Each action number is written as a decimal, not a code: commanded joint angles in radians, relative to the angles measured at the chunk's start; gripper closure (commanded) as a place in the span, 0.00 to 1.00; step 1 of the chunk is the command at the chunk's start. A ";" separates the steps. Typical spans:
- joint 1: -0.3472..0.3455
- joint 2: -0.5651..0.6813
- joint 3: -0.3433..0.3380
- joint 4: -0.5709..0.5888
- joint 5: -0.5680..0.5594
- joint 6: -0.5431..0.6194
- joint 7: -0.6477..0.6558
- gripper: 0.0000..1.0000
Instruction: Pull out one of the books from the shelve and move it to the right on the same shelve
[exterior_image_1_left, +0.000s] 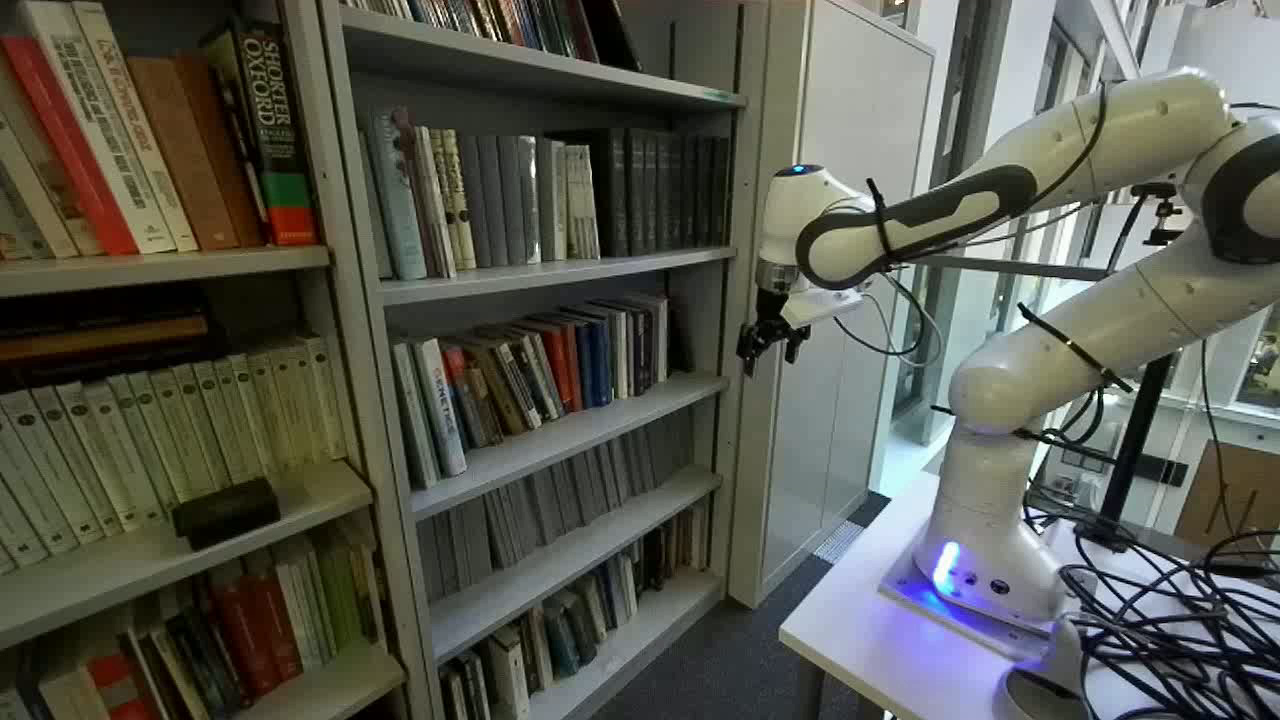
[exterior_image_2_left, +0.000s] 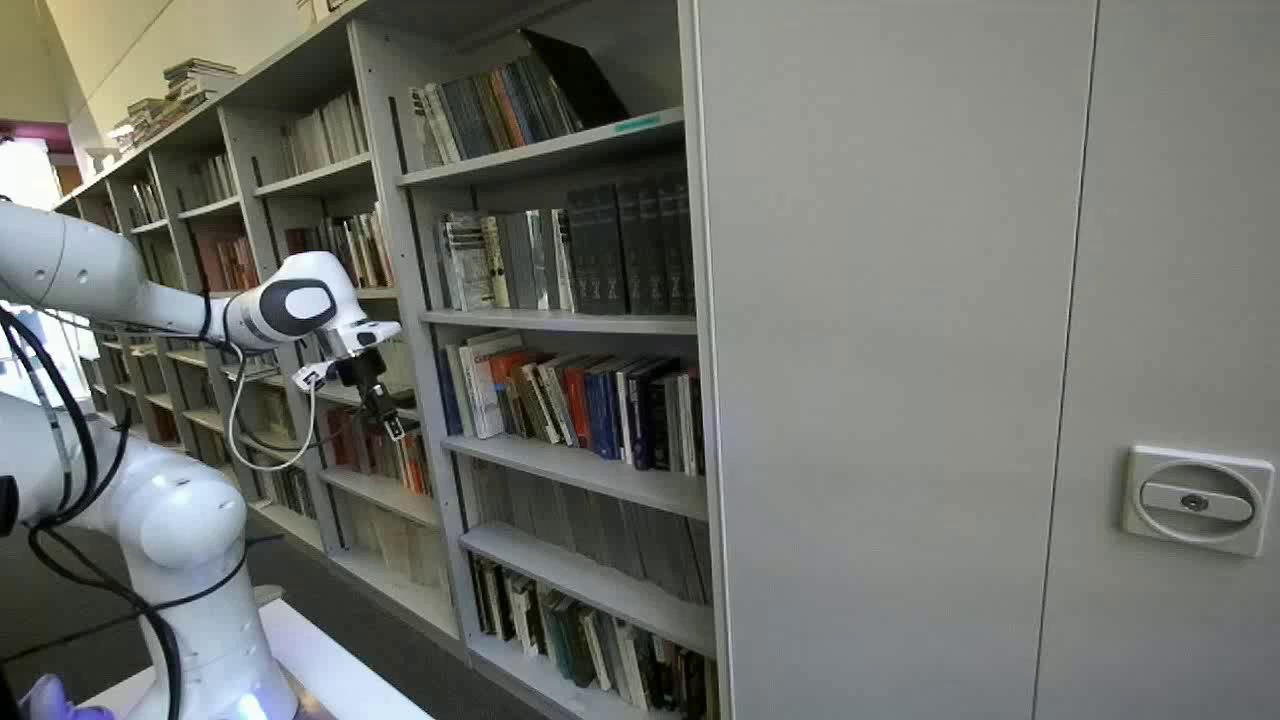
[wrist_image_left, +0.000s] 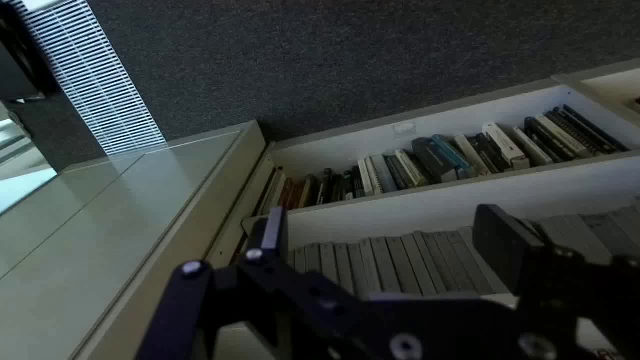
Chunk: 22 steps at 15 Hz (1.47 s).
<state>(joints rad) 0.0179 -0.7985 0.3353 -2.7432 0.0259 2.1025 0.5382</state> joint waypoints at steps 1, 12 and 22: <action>0.006 0.002 -0.006 0.002 -0.005 -0.002 0.004 0.00; 0.034 0.029 0.003 0.031 -0.007 0.100 -0.037 0.00; 0.014 0.144 0.139 0.209 -0.118 0.549 -0.064 0.00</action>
<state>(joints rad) 0.0745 -0.7059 0.4371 -2.6020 -0.0188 2.5703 0.5152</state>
